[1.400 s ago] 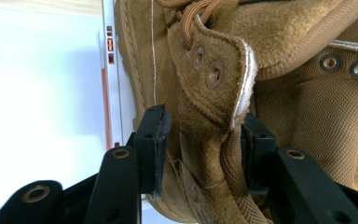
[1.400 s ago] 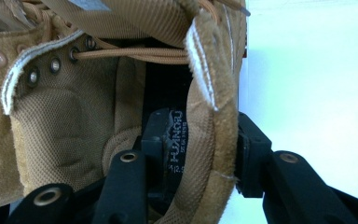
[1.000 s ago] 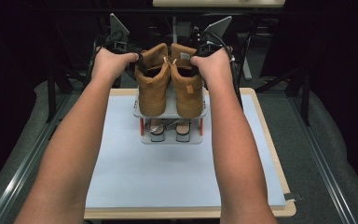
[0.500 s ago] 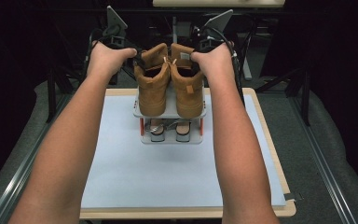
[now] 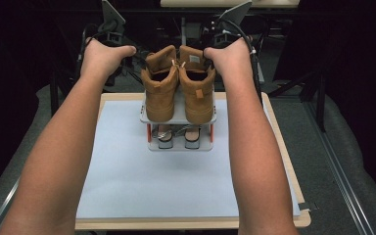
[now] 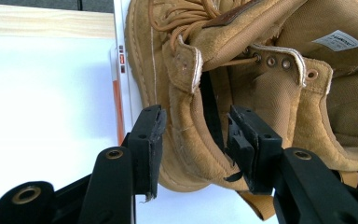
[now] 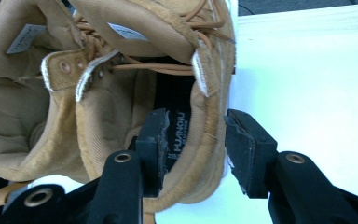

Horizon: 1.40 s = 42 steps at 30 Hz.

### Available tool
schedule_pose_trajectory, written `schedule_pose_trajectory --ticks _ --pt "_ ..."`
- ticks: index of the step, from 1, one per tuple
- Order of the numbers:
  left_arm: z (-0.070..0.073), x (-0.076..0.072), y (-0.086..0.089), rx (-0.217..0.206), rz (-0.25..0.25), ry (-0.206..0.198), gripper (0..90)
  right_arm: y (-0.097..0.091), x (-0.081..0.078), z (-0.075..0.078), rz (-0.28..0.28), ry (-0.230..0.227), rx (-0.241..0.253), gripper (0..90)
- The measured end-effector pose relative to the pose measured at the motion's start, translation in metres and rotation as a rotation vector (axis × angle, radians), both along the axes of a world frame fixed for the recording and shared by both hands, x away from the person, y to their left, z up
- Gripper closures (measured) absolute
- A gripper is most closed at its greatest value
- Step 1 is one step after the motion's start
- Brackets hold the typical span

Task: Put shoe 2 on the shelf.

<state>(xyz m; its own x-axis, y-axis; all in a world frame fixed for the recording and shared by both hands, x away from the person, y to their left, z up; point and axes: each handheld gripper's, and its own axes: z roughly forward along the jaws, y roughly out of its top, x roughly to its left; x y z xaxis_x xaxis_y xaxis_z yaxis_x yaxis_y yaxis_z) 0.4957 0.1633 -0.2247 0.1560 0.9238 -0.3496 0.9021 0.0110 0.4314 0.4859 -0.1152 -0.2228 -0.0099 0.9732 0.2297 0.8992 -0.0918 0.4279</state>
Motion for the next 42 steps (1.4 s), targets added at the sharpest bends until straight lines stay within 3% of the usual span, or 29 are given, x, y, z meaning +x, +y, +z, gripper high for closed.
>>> schedule_pose_trajectory --ticks 10,18,26,31,34,39,42 --pt "0.004 -0.006 0.013 0.019 -0.005 0.021 55.3 -0.014 -0.007 0.007 0.004 0.001 -0.017 59.1" --pt "-0.003 -0.003 0.026 0.016 0.007 0.037 55.3 -0.039 -0.009 0.001 -0.026 0.03 -0.031 58.9" --pt "-0.016 0.0 0.038 0.015 0.029 0.064 55.4 -0.063 -0.01 -0.012 -0.06 0.045 -0.036 58.7" --pt "-0.025 0.001 0.04 0.029 0.024 0.09 54.8 -0.067 -0.009 -0.022 -0.062 0.054 -0.039 57.1" --pt "-0.031 0.002 0.042 0.054 0.021 0.086 53.3 -0.068 -0.007 -0.029 -0.058 0.056 -0.053 55.8" --pt "-0.042 0.002 0.048 0.052 0.024 0.08 50.2 -0.069 -0.007 -0.043 -0.039 0.052 -0.069 51.1" --pt "-0.052 0.001 0.056 0.072 0.027 0.077 47.5 -0.072 -0.007 -0.052 -0.039 0.069 -0.072 50.3"
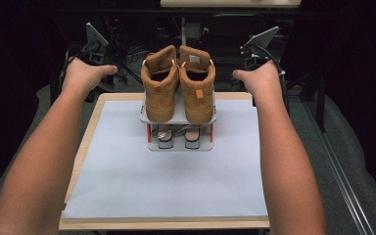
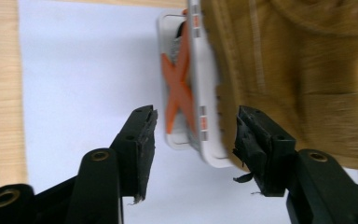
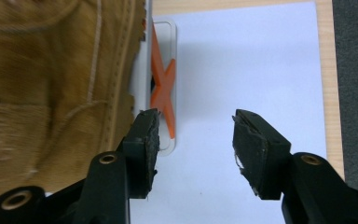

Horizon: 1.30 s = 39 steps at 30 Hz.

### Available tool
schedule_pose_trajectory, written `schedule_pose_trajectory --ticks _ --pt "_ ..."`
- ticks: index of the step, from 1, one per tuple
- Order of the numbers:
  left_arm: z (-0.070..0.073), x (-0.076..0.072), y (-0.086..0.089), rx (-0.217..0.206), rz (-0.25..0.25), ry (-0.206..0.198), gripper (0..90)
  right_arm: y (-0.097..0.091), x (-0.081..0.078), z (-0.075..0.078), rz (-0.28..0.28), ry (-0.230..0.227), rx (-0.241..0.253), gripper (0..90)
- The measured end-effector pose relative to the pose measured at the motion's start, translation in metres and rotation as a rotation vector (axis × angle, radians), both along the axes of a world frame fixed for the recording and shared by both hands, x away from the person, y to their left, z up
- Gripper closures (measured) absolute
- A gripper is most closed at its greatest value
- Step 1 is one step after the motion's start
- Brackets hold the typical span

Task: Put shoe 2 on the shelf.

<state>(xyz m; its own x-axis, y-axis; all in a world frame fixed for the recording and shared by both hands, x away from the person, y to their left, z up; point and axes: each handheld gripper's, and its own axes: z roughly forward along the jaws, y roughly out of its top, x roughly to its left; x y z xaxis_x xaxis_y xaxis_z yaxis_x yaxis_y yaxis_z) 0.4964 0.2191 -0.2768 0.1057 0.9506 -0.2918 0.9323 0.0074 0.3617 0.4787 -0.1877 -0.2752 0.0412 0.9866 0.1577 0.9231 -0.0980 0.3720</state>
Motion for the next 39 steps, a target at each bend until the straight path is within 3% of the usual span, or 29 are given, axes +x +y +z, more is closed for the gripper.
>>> schedule_pose_trajectory --ticks 8,10,16,21,25,35,39 --pt "-0.023 -0.004 0.011 0.046 -0.021 -0.008 44.7 -0.002 -0.003 -0.022 0.038 0.005 -0.022 45.3" --pt "-0.03 -0.006 0.012 0.044 -0.028 -0.012 42.9 -0.002 -0.004 -0.027 0.057 -0.016 -0.04 44.7" --pt "-0.048 -0.012 0.016 0.04 -0.065 -0.006 43.6 0.0 -0.009 -0.043 0.092 -0.007 -0.038 43.6" --pt "-0.058 -0.018 0.022 0.049 -0.066 -0.049 44.6 0.004 -0.014 -0.059 0.122 -0.008 -0.042 43.6" --pt "-0.068 -0.027 0.027 0.054 -0.079 -0.094 44.8 0.008 -0.02 -0.072 0.162 -0.04 -0.046 43.1" --pt "-0.1 -0.052 0.032 0.051 -0.141 -0.125 45.0 0.012 -0.043 -0.106 0.251 -0.038 -0.023 43.0" --pt "-0.114 -0.067 0.033 0.034 -0.169 -0.14 47.7 0.012 -0.055 -0.117 0.288 -0.066 -0.009 43.2"
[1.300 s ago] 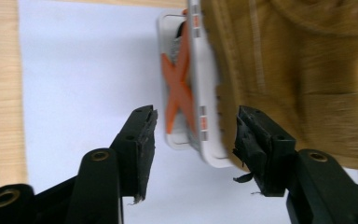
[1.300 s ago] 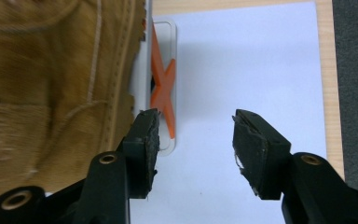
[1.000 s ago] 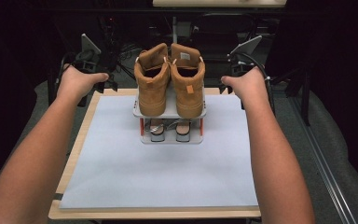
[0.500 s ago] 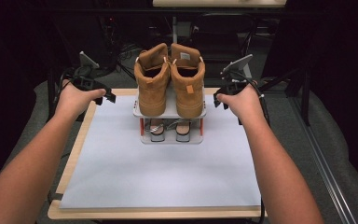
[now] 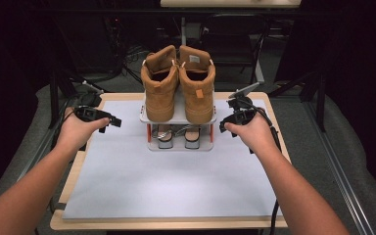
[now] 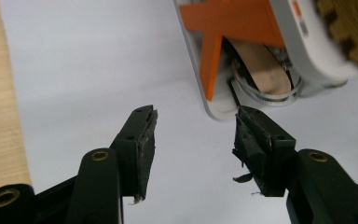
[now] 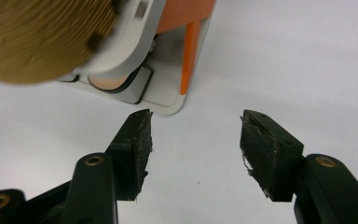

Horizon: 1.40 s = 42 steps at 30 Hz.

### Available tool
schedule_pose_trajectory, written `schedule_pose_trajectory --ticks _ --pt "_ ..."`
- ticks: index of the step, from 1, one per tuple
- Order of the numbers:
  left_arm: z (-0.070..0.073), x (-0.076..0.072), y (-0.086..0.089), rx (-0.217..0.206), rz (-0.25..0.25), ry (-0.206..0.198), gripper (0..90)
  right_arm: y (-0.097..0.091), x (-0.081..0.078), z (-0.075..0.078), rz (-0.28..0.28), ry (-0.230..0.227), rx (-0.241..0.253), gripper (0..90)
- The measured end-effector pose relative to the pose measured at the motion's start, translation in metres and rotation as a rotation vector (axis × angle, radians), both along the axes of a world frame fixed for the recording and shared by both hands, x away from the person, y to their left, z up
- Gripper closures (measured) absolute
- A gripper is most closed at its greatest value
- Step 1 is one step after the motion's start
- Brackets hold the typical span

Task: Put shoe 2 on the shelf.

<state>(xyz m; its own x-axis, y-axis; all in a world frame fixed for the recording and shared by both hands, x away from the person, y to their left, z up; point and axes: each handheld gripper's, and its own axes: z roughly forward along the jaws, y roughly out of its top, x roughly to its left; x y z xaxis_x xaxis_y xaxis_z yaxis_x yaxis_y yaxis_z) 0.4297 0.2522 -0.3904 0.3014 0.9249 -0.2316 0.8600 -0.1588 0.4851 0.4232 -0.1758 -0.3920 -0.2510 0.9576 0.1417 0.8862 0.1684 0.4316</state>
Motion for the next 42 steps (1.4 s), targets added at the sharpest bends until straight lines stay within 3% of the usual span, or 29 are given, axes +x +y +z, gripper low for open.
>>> schedule_pose_trajectory --ticks 3,6,8,9,12,14,16,17,18,23,25,27,28,30,34,35,38,42 --pt "-0.012 -0.011 -0.001 -0.035 -0.033 0.028 51.9 -0.001 -0.011 -0.009 0.033 -0.013 0.01 43.6" --pt "-0.023 -0.022 -0.002 -0.043 -0.056 0.023 51.3 -0.002 -0.022 -0.022 0.057 -0.025 -0.008 43.7" --pt "-0.03 -0.028 -0.002 -0.042 -0.063 0.013 49.8 -0.003 -0.029 -0.03 0.083 -0.018 -0.037 43.7" --pt "-0.033 -0.031 -0.002 -0.044 -0.067 0.007 49.0 -0.001 -0.032 -0.034 0.082 -0.024 -0.009 43.7" --pt "-0.044 -0.039 -0.003 -0.046 -0.07 -0.019 48.3 0.0 -0.041 -0.045 0.106 -0.018 0.003 43.8" --pt "-0.05 -0.043 -0.004 -0.02 -0.072 -0.036 47.9 0.001 -0.046 -0.052 0.112 -0.03 0.012 43.8" --pt "-0.063 -0.048 -0.002 -0.004 -0.07 -0.058 47.8 0.002 -0.05 -0.06 0.121 -0.026 0.008 43.7" --pt "-0.063 -0.048 -0.002 -0.004 -0.07 -0.058 47.7 0.002 -0.05 -0.06 0.121 -0.026 0.008 43.7" --pt "-0.067 -0.05 -0.002 -0.002 -0.077 -0.058 47.7 0.003 -0.056 -0.069 0.141 -0.027 0.005 43.7" --pt "-0.087 -0.065 -0.002 -0.014 -0.091 -0.07 48.6 0.006 -0.071 -0.088 0.176 -0.051 0.021 43.6" --pt "-0.094 -0.071 -0.004 -0.013 -0.101 -0.079 49.1 0.006 -0.077 -0.093 0.194 -0.063 0.002 43.6" --pt "-0.099 -0.079 -0.003 -0.044 -0.104 -0.093 49.2 0.007 -0.083 -0.102 0.196 -0.083 0.019 44.1" --pt "-0.103 -0.082 -0.004 -0.039 -0.113 -0.096 50.1 0.007 -0.086 -0.107 0.199 -0.081 0.028 44.3" --pt "-0.11 -0.088 -0.006 -0.023 -0.12 -0.097 50.7 0.008 -0.091 -0.116 0.216 -0.071 -0.019 44.5" --pt "-0.122 -0.099 -0.009 -0.004 -0.14 -0.12 50.8 0.01 -0.103 -0.133 0.232 -0.083 -0.02 44.6" --pt "-0.124 -0.102 -0.01 -0.005 -0.143 -0.132 50.7 0.009 -0.106 -0.137 0.23 -0.099 -0.016 44.6" --pt "-0.128 -0.107 -0.014 0.042 -0.158 -0.171 50.7 0.009 -0.114 -0.144 0.224 -0.137 0.004 44.8" --pt "-0.13 -0.112 -0.019 0.048 -0.176 -0.202 50.6 0.009 -0.124 -0.149 0.215 -0.184 0.01 45.0"
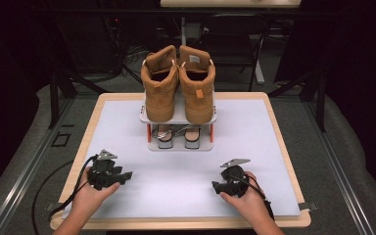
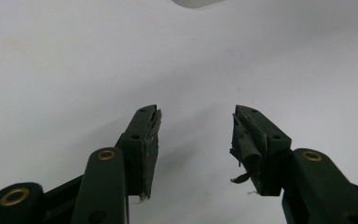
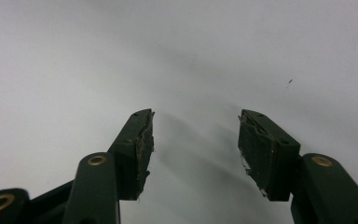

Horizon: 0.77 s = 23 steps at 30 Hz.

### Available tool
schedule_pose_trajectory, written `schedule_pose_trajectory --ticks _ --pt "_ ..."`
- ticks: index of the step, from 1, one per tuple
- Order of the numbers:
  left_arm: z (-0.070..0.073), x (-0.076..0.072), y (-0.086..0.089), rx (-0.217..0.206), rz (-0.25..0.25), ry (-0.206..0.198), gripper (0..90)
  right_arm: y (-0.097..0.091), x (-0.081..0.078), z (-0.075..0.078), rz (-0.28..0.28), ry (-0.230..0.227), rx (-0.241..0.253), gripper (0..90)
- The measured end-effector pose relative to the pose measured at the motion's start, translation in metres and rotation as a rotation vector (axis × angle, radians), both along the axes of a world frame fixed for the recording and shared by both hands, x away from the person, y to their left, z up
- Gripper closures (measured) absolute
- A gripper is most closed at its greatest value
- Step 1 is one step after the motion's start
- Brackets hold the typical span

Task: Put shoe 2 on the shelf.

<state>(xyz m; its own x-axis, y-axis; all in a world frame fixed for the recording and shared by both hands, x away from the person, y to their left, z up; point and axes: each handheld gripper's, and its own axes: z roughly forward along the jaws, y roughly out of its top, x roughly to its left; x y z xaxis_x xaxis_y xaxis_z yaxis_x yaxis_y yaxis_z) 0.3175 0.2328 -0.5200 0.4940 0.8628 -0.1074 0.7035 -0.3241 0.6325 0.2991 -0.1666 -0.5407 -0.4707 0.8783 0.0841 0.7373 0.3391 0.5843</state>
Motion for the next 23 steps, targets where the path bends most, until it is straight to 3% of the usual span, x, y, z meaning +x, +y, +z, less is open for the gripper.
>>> schedule_pose_trajectory --ticks 1,3,4,10,13,22,23 --pt "-0.001 -0.001 -0.001 0.007 0.003 -0.011 50.6 -0.001 -0.002 0.002 0.021 -0.008 -0.046 44.9" --pt "-0.004 -0.003 -0.004 0.023 -0.005 -0.021 50.7 -0.002 -0.006 0.002 0.023 -0.04 -0.023 44.7" --pt "-0.006 -0.005 -0.006 0.031 -0.01 -0.026 50.6 0.001 -0.008 -0.001 0.003 -0.054 0.03 44.7" --pt "-0.013 -0.008 -0.011 0.045 -0.032 -0.039 50.5 0.0 -0.013 -0.007 -0.023 -0.12 0.028 44.0" --pt "-0.019 -0.008 -0.01 0.04 -0.024 -0.034 50.0 -0.003 -0.013 -0.009 -0.034 -0.127 0.066 43.1" --pt "-0.019 -0.009 -0.005 0.051 -0.022 -0.048 50.3 -0.007 -0.015 -0.018 -0.037 -0.151 0.041 42.7" --pt "-0.019 -0.009 -0.005 0.051 -0.022 -0.048 50.2 -0.005 -0.016 -0.02 -0.046 -0.162 0.068 42.4"
